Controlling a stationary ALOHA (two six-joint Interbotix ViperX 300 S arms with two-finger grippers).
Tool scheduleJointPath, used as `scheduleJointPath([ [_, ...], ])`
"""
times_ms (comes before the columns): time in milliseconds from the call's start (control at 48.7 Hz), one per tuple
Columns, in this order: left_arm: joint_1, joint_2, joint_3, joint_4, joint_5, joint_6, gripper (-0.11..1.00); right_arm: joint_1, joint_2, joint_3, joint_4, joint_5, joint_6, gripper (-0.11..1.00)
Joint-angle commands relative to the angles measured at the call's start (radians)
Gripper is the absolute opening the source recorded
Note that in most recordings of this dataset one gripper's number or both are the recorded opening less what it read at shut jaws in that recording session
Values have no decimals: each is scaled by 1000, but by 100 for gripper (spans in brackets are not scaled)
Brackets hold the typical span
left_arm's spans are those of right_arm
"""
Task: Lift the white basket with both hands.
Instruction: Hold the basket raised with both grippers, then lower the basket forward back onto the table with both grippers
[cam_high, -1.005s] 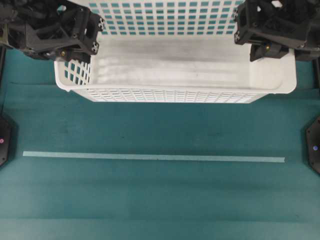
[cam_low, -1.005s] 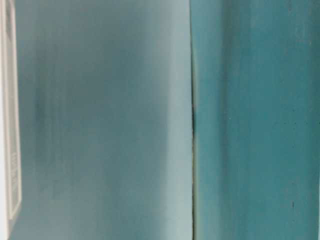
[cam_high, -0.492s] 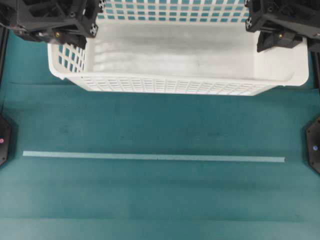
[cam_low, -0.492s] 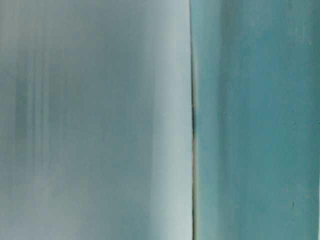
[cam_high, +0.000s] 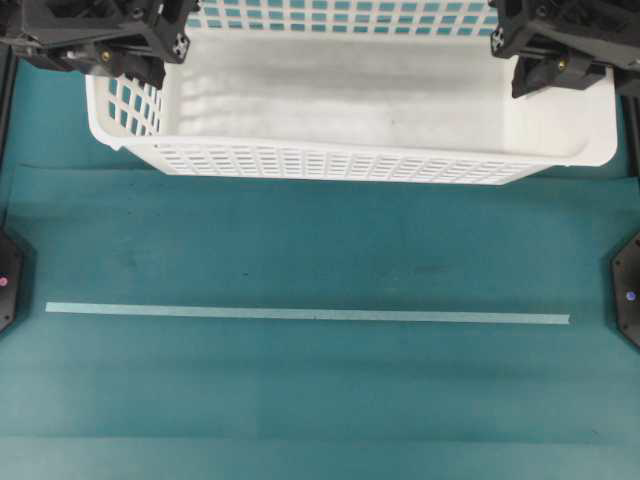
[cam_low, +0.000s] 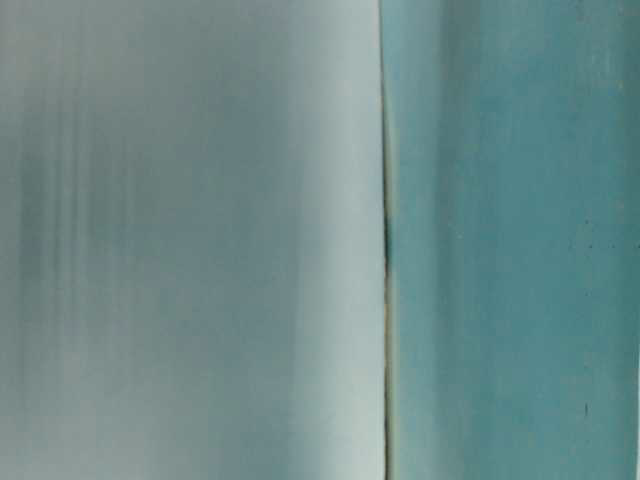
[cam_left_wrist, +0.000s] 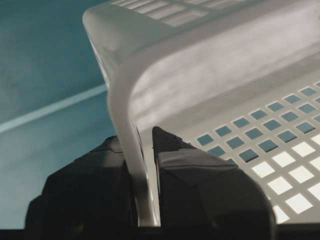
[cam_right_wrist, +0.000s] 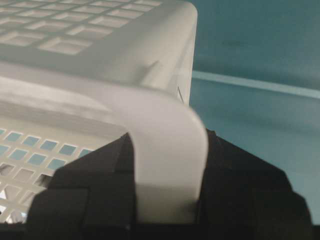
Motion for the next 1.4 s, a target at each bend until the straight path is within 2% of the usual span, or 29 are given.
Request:
scheduleJointPath([
  [0,-6,3,-35,-5,-11,71,3,20,23,-15,5,-5,-86,20],
  [328,-6,3,-31,-5,-11,72,3,12,23,0,5,-5,-87,20],
  [451,-8,-6,8,-2,-17,72,3,8,23,29,5,-8,-91,20],
  [636,-18,-28,137,0,-86,67,3,8,21,140,15,-43,-91,20],
  [862,-14,-109,368,0,-222,49,3,6,12,299,49,-198,-112,20],
  [1169,-12,-212,676,0,-471,-29,3,-3,2,462,49,-350,-112,20],
  [1375,-14,-215,796,0,-609,-61,3,0,2,549,51,-434,-103,20],
])
